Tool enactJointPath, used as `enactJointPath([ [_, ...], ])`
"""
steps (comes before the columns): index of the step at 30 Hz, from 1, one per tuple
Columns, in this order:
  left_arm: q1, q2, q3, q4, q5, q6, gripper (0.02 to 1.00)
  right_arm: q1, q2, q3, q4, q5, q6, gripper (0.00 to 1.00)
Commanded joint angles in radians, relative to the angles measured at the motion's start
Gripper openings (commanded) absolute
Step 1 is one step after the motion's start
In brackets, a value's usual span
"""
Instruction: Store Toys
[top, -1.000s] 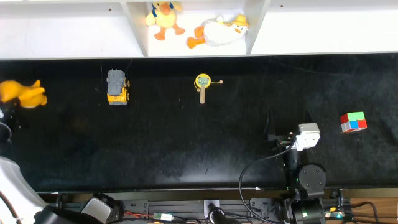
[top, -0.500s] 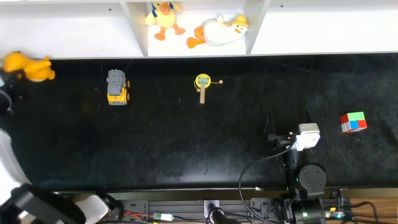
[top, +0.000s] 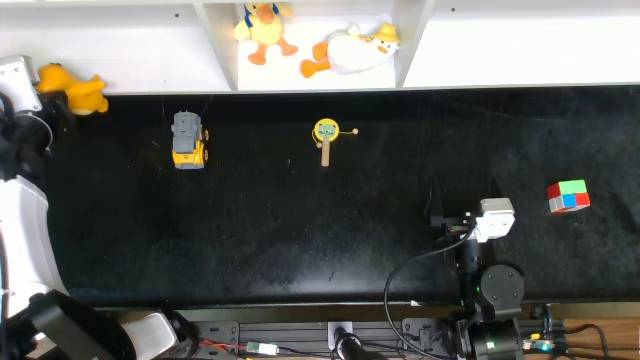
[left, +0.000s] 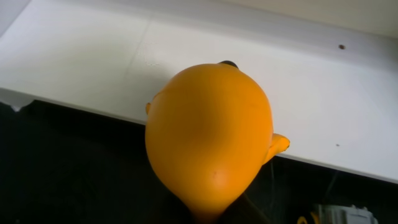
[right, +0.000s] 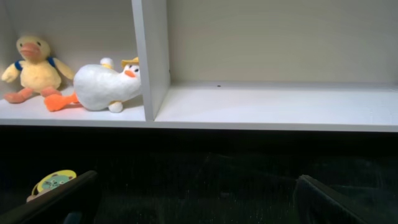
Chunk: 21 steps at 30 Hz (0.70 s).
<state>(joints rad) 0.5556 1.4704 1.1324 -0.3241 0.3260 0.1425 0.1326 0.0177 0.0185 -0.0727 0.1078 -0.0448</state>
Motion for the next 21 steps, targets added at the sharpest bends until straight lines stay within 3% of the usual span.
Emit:
enactJointPath([
  [1,-0.008,-0.005,0.035,0.028,-0.076,-0.071,0.038,0.005,0.001,-0.014,0.003,-0.007,0.000,0.993],
  [21,-0.054,0.204,0.248,0.029,-0.130,-0.091,0.036,0.005,0.001,-0.014,0.003,-0.008,0.000,0.993],
])
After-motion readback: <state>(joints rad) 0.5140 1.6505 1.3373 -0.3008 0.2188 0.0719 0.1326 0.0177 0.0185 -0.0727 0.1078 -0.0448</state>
